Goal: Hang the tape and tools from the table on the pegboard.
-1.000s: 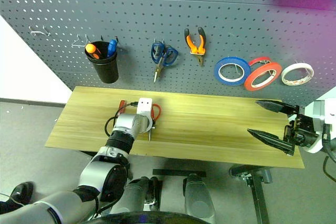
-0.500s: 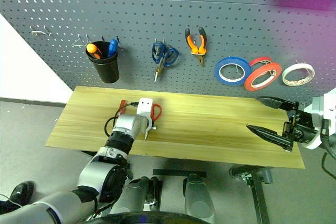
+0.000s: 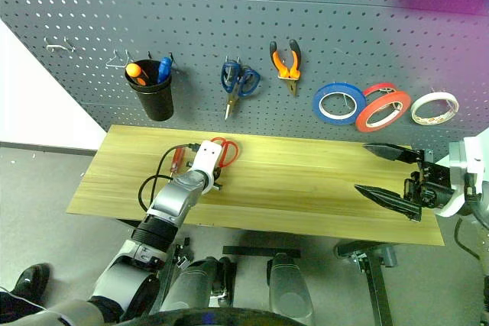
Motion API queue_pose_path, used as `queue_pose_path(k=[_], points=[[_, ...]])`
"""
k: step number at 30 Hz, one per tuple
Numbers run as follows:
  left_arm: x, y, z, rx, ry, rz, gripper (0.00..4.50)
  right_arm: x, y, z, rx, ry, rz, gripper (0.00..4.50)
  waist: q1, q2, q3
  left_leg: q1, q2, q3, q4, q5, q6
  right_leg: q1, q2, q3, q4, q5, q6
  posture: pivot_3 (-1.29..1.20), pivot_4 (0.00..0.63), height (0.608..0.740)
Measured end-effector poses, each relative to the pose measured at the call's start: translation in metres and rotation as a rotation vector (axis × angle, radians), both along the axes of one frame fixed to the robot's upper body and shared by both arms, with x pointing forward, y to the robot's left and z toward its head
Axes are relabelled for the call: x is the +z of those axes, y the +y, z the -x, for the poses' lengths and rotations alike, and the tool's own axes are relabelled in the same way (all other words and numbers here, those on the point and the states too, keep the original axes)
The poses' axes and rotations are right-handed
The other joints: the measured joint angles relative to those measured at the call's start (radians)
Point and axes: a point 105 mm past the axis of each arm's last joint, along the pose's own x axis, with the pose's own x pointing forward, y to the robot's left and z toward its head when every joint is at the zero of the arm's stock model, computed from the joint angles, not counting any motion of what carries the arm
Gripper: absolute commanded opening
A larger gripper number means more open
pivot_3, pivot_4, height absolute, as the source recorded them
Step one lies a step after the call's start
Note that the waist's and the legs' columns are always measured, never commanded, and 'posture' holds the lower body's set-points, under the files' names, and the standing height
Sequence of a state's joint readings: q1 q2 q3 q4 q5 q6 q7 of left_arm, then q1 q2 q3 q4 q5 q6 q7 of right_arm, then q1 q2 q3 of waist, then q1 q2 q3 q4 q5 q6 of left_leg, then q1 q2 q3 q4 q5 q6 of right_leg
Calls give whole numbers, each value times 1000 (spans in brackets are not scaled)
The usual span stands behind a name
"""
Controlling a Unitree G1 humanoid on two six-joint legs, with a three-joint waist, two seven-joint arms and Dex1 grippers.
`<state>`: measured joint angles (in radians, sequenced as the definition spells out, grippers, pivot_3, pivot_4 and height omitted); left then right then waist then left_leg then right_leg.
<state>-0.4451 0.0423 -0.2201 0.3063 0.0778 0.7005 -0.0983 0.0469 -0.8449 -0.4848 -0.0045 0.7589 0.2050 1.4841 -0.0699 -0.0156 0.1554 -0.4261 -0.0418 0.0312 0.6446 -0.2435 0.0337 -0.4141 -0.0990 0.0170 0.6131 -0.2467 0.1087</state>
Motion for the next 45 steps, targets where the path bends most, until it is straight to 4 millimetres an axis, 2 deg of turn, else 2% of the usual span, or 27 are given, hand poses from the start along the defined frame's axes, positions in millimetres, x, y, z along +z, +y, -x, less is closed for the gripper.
queue_pose_path(k=[7, 14, 21, 26, 32, 37, 45], points=[[19, -9, 2, -153, -153, -54, 1106, 3, -2, -7, 2, -24, 6, 4500, -2, 1, -1, 0, 0, 0, -1, 0, 0, 0, 0, 0, 0, 0, 0, -232, 146, 740], [25, -5, 21, -247, -256, -114, 1106, 1, -7, -14, -17, -33, 14, 4500, 0, 3, -1, 0, 0, 0, 0, 0, 0, 0, 0, 0, 0, 0, -1, -210, 145, 740], [65, -17, 28, -297, -471, -60, 1106, 0, -7, -20, -15, -51, 21, 4500, 1, 5, -2, 0, 0, 1, 0, 0, 0, 0, 0, 0, 0, 1, -1, -197, 136, 740], [76, -17, 37, -294, -549, -54, 1106, 0, -8, -24, -18, -52, 14, 4500, 1, 7, -4, 0, 0, 1, 1, 0, 0, 0, 0, 0, 1, 1, -1, -196, 129, 740], [87, -9, 43, -278, -611, -41, 1106, -2, -12, -21, 10, -13, -9, 4500, 2, 7, -4, 0, 0, 1, 2, 0, 0, 1, 0, 0, 1, 1, -1, -203, 126, 740], [100, -11, 52, -299, -689, -11, 1106, -3, -20, -14, 20, 53, -59, 4500, 3, 10, -6, 0, 0, 1, 2, 0, 0, 1, 0, 0, 1, 1, -1, -203, 124, 740], [108, -13, 58, -333, -747, 7, 1106, -3, -32, -10, -6, 109, -98, 4500, 0, 13, -7, 2, 0, 2, 3, 0, 0, 2, 0, 0, 1, 2, -2, -206, 122, 740]])
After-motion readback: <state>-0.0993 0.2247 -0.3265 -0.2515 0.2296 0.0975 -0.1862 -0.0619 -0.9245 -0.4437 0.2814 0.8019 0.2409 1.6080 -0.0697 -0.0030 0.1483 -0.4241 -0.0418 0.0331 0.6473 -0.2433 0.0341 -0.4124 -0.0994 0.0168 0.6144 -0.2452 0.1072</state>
